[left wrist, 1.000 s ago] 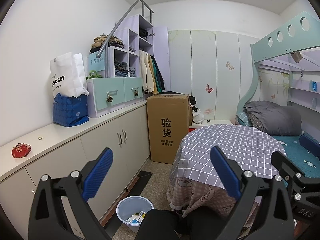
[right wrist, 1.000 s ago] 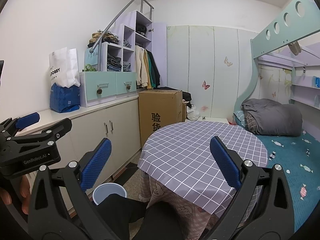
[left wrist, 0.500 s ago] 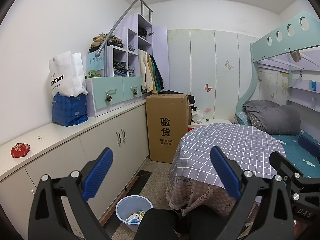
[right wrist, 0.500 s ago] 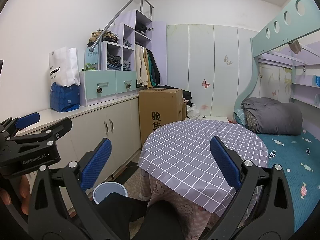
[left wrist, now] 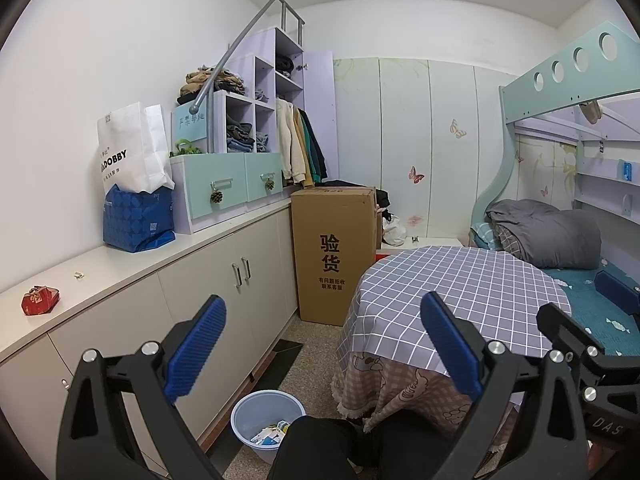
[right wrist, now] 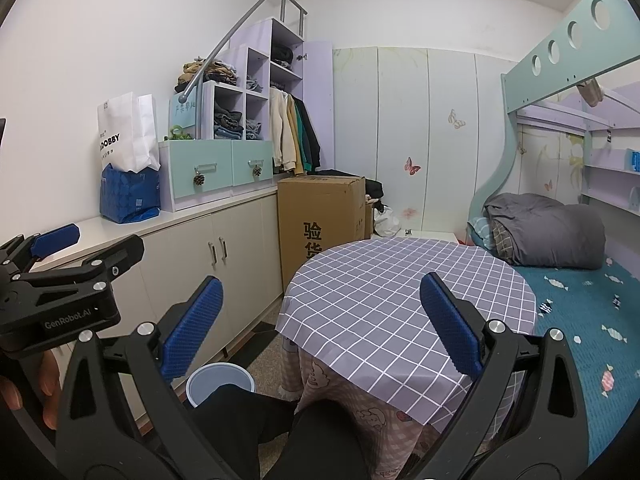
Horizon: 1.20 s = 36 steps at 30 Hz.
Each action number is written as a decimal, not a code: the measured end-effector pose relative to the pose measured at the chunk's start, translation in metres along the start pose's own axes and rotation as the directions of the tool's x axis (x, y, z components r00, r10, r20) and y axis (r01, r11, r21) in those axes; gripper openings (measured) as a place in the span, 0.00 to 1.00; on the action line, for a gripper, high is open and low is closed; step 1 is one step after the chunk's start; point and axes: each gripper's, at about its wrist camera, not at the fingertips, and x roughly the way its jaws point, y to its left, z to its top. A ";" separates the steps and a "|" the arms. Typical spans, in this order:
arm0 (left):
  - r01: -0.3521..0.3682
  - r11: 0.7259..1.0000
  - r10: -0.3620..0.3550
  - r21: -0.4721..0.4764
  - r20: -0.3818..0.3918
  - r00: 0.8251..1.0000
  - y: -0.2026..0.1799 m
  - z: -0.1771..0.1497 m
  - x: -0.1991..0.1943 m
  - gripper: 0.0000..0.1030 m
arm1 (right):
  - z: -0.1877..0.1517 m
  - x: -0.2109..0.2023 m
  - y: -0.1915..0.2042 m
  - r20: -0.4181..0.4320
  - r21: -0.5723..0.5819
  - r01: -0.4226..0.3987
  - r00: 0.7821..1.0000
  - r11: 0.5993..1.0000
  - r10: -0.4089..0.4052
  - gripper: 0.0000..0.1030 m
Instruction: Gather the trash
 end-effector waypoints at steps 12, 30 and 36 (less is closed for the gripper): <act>0.004 1.000 -0.004 -0.001 0.002 1.000 0.001 -0.001 0.001 0.93 | -0.004 0.001 0.001 -0.001 -0.003 -0.001 1.000 1.000 0.001 0.94; 0.004 1.000 -0.004 0.001 0.004 1.000 0.002 0.000 0.001 0.93 | -0.005 0.003 0.001 -0.006 -0.002 -0.002 1.000 1.000 0.002 0.94; 0.005 1.000 -0.005 0.000 0.000 1.000 0.003 0.001 0.002 0.93 | -0.007 0.003 0.000 -0.010 -0.001 -0.004 1.000 1.000 0.004 0.94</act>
